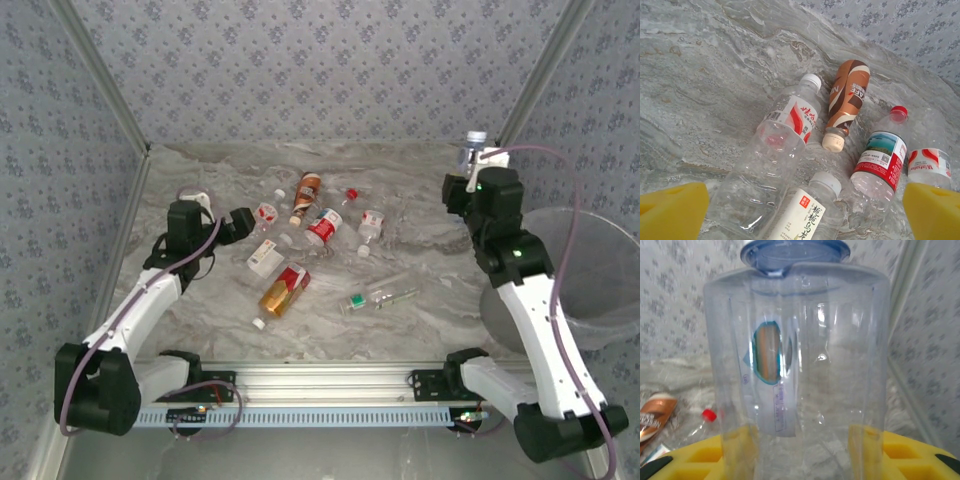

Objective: Put the plastic bottles in the bin

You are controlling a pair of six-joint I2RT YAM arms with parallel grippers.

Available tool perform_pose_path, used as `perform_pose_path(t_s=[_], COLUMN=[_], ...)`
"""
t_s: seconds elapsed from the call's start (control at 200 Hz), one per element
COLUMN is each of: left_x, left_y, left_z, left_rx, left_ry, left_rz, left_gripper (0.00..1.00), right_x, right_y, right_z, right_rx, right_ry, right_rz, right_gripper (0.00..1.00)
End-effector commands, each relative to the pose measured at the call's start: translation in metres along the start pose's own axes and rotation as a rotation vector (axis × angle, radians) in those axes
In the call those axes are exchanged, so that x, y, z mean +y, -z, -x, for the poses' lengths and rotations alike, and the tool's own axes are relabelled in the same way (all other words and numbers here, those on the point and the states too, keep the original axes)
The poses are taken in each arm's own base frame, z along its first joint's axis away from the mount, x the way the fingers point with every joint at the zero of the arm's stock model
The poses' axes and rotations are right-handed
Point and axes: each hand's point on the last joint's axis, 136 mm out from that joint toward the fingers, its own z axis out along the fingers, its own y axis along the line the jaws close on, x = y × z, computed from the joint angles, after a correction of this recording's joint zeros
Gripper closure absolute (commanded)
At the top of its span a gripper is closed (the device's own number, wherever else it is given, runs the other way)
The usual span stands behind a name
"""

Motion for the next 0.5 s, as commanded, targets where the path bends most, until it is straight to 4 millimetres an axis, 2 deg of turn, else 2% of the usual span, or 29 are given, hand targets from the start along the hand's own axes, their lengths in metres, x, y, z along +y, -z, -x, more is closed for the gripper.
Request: perform_pose_path(t_s=[0.0, 0.07, 0.13, 0.205, 0.33, 0.495], left_x=[-0.020, -0.021, -0.022, -0.022, -0.024, -0.022], left_y=[0.001, 0.000, 0.000, 0.000, 0.001, 0.003], left_z=[0.016, 0.017, 0.017, 0.016, 0.012, 0.007], left_rx=[-0.043, -0.039, -0.032, -0.021, 0.004, 0.028], left_ry=[-0.018, -0.016, -0.015, -0.016, -0.020, -0.016], left_rz=[-0.065, -0.064, -0.063, -0.061, -0.063, -0.052], left_gripper=[0.01, 0.00, 0.01, 0.01, 0.00, 0.01], right_x=[-0.035, -0.061, -0.093, -0.128, -0.148, -0.175], right_y=[0.036, 0.051, 0.066, 0.080, 0.080, 0.078], right_z=[0.014, 0.019, 0.021, 0.013, -0.006, -0.019], right_rx=[-0.023, -0.042, -0.047, 0.000, 0.048, 0.039], right_ry=[0.093, 0.117, 0.121, 0.102, 0.045, -0.050], right_rz=[-0.143, -0.272, -0.445, -0.618, -0.656, -0.744], right_gripper=[0.49, 0.48, 0.48, 0.49, 0.47, 0.45])
